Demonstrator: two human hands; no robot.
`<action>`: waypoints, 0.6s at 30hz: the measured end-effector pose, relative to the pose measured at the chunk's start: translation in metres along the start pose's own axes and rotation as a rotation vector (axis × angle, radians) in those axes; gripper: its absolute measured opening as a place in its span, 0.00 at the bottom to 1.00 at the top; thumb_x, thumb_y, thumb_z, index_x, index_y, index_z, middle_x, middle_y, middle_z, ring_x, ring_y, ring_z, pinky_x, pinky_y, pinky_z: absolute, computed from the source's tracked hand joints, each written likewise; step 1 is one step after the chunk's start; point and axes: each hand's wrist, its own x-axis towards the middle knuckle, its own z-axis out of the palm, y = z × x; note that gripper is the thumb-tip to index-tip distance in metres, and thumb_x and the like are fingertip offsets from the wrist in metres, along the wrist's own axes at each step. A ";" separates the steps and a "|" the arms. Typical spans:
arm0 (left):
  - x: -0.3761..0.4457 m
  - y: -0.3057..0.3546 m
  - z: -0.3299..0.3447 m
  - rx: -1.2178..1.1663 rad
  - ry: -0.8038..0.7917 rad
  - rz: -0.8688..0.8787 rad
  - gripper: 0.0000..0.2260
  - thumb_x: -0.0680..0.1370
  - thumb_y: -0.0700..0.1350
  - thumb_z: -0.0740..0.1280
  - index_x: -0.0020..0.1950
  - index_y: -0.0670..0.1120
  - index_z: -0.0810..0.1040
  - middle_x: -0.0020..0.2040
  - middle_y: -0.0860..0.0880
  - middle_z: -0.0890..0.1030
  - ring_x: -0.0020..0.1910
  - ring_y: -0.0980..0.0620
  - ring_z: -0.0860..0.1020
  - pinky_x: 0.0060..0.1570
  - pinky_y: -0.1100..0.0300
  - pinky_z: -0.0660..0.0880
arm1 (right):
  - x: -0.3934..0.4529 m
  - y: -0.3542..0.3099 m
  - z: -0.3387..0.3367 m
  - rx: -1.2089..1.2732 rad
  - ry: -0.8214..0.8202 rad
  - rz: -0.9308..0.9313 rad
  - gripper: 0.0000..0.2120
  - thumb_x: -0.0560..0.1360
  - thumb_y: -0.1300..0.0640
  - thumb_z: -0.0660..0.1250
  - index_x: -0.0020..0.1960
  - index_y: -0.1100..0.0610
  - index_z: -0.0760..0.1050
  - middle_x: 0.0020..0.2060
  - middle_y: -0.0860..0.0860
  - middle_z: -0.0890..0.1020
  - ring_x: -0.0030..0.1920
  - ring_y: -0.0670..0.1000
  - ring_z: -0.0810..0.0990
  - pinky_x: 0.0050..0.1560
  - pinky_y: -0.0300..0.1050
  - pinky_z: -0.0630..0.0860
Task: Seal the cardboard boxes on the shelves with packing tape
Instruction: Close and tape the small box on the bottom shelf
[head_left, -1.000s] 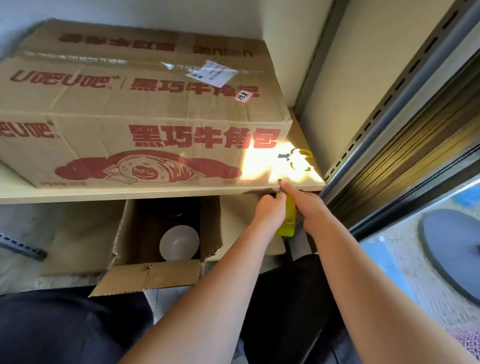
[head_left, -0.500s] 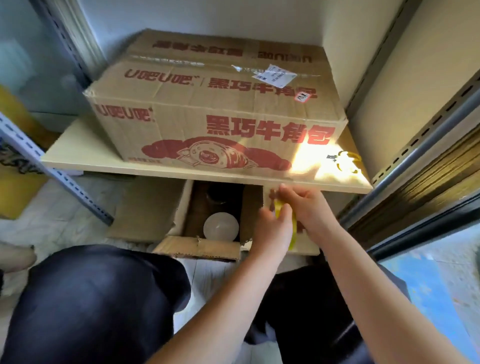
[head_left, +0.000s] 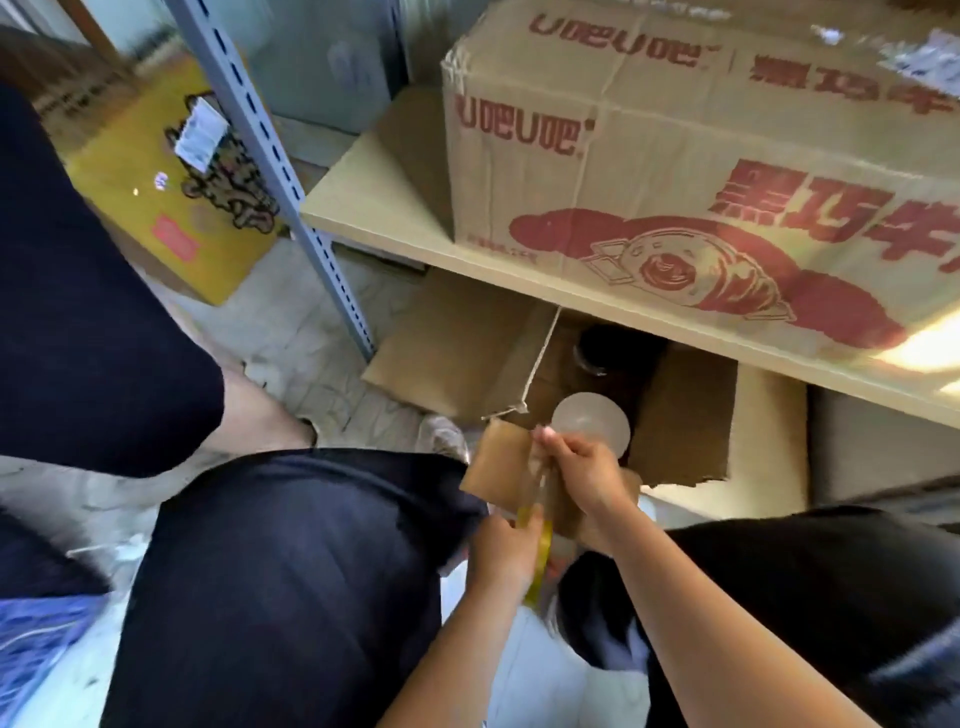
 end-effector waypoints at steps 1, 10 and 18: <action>0.006 -0.002 0.000 -0.015 -0.014 -0.034 0.42 0.56 0.73 0.60 0.55 0.42 0.80 0.43 0.42 0.86 0.46 0.39 0.85 0.51 0.43 0.81 | 0.004 0.002 0.004 -0.004 -0.010 -0.009 0.13 0.80 0.47 0.65 0.46 0.52 0.85 0.42 0.53 0.86 0.44 0.50 0.82 0.48 0.48 0.77; -0.003 0.010 -0.005 0.007 -0.142 -0.087 0.25 0.76 0.63 0.64 0.62 0.44 0.76 0.57 0.47 0.82 0.58 0.44 0.80 0.58 0.53 0.76 | 0.021 0.000 0.000 0.041 0.064 0.002 0.10 0.81 0.52 0.63 0.53 0.52 0.83 0.43 0.42 0.82 0.45 0.39 0.77 0.37 0.24 0.69; 0.011 -0.004 0.001 -0.050 -0.078 -0.103 0.22 0.72 0.64 0.67 0.58 0.51 0.79 0.56 0.46 0.81 0.57 0.46 0.78 0.59 0.52 0.76 | 0.031 0.002 0.002 -0.085 0.039 0.075 0.13 0.81 0.48 0.62 0.55 0.51 0.83 0.45 0.47 0.83 0.44 0.45 0.78 0.35 0.29 0.69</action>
